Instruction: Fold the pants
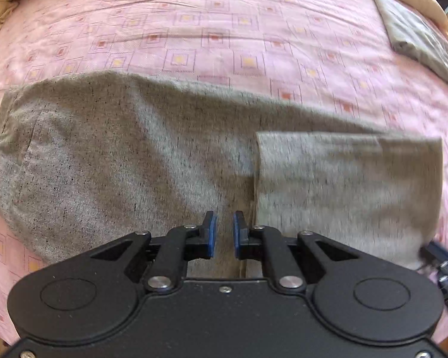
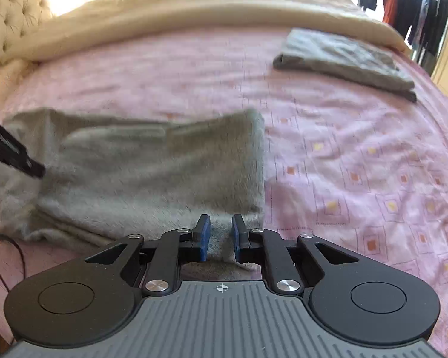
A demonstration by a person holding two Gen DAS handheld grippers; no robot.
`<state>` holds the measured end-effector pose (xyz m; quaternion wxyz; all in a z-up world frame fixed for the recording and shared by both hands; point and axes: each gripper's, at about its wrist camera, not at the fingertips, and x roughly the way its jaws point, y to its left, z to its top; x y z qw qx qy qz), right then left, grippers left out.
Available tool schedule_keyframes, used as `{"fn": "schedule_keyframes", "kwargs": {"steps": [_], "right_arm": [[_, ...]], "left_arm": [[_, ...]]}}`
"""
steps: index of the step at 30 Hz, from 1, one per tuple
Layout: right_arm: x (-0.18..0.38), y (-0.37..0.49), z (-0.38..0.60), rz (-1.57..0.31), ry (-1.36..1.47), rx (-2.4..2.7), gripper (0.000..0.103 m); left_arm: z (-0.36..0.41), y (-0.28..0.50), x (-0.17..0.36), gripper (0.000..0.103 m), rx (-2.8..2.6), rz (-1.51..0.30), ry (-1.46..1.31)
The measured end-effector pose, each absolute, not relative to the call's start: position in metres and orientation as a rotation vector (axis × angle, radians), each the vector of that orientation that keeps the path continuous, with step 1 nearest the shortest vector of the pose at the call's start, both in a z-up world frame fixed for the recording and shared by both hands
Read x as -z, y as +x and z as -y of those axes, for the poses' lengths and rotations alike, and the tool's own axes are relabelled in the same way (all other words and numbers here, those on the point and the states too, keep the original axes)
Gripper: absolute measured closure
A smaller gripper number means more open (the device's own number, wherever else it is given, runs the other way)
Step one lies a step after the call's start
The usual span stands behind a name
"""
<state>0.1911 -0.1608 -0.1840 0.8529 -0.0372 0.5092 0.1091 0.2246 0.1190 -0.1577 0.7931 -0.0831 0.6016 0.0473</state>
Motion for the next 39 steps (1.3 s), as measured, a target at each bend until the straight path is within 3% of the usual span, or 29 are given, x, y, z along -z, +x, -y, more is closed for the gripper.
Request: {"fn": "schedule_keyframes", "kwargs": {"steps": [2,6,8,16,21,29,39], "right_arm": [[0.179,0.193,0.166,-1.047,-0.042,-0.217,0.089],[0.142,0.195,0.169,-0.89,0.003,-0.267,0.088],[0.136,0.211,0.163,-0.847,-0.019,-0.3,0.088],[0.189,0.295,0.176,-1.009,0.034,-0.217,0.086],[0.177,0.278,0.174,-1.002,0.018,-0.18,0.084],[0.132,0.223,0.14,-0.909,0.088,-0.291,0.083],[0.138,0.149,-0.002,-1.067,0.107,-0.494,0.084]], "left_arm": [[-0.116,0.231,0.155,0.083,-0.105,-1.28,-0.188],[-0.099,0.244,0.153,0.065,-0.097,-1.249,-0.168],[-0.09,0.249,0.159,0.065,-0.094,-1.253,-0.13],[-0.088,0.277,0.187,0.063,-0.132,-1.296,-0.089],[-0.108,0.268,0.183,0.051,-0.149,-1.318,-0.098],[-0.178,0.206,0.178,0.053,-0.218,-1.32,-0.101],[-0.296,0.155,0.163,0.051,-0.248,-1.281,-0.218]]}}
